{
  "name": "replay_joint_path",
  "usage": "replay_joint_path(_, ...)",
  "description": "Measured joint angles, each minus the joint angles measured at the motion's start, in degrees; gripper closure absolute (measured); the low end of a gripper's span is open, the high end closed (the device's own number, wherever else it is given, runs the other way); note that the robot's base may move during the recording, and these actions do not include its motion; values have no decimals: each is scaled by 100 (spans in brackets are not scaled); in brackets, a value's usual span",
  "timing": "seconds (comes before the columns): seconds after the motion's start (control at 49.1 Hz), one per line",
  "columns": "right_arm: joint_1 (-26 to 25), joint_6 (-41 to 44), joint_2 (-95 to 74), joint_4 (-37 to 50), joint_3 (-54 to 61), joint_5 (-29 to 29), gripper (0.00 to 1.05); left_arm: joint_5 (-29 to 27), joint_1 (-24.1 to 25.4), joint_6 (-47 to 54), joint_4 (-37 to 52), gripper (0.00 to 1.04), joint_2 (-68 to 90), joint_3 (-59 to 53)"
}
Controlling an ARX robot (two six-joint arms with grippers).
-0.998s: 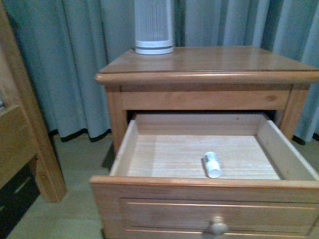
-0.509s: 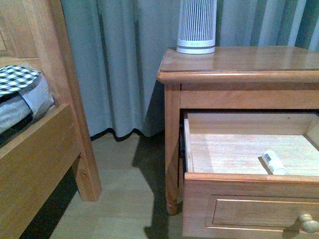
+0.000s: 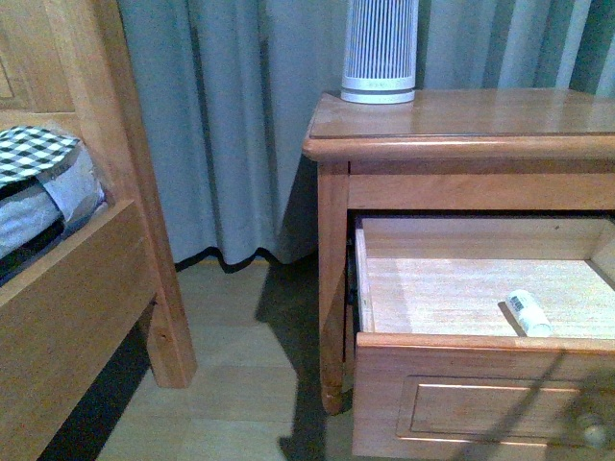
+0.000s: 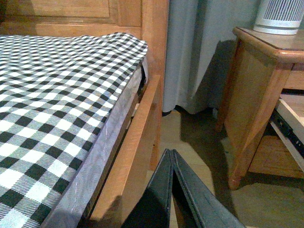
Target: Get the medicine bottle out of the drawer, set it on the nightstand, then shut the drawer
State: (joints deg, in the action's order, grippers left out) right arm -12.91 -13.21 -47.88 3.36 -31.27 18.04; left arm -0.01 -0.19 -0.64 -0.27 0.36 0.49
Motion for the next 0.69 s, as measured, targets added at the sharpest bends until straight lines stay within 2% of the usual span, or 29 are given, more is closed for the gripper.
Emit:
replay_joint_path(0.183,278,623,-1810,66,-1235,-463,7,0,0,0,0,101,0,0)
replay_joint_path(0.346,645,1294,-3814,238,-2262,-1145,7,0,0,-2,0,100,0,0)
replay_joint_path(0.428,745,1394,-4806,247,-2693,-1425,7,0,0,0,0,82,0,0)
replay_joint_path(0.57,846,1412,-5751,282,-3101,-1626,7,0,0,0,0,63,0,0)
replay_joint_path(0.692,1010,1414,-6492,343,-3467,-1716,7,0,0,0,0,41,0,0)
